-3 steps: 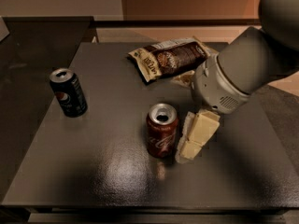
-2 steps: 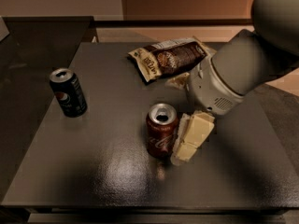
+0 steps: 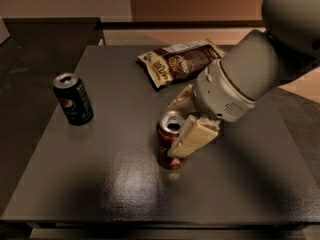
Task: Move coke can near brown chip bag
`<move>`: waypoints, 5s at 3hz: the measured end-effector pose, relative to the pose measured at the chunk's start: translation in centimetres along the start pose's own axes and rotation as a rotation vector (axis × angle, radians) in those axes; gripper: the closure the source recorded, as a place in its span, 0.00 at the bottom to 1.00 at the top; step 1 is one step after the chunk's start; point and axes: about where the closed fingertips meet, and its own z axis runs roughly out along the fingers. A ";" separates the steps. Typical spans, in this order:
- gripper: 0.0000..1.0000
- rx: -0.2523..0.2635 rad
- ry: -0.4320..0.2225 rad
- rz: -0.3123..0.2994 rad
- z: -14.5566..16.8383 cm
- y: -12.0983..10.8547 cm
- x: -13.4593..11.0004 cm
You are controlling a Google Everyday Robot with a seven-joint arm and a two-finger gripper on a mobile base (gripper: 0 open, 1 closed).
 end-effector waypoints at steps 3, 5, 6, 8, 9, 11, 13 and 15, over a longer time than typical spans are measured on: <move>1.00 0.069 -0.015 0.068 -2.3 -2.6 -0.4; 1.00 0.216 0.022 0.214 -5.1 -9.8 2.2; 1.00 0.279 0.028 0.274 -6.2 -13.5 3.7; 1.00 0.346 0.038 0.342 -7.7 -19.2 5.7; 1.00 0.353 0.039 0.380 -7.7 -20.9 7.0; 0.61 0.348 0.050 0.429 -6.8 -22.5 9.1; 0.14 0.339 0.039 0.446 -6.3 -22.8 9.8; 0.00 0.335 0.039 0.445 -6.0 -22.8 9.8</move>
Offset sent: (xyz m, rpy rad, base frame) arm 0.0086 -0.0020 0.0204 0.0422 0.0013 -0.0376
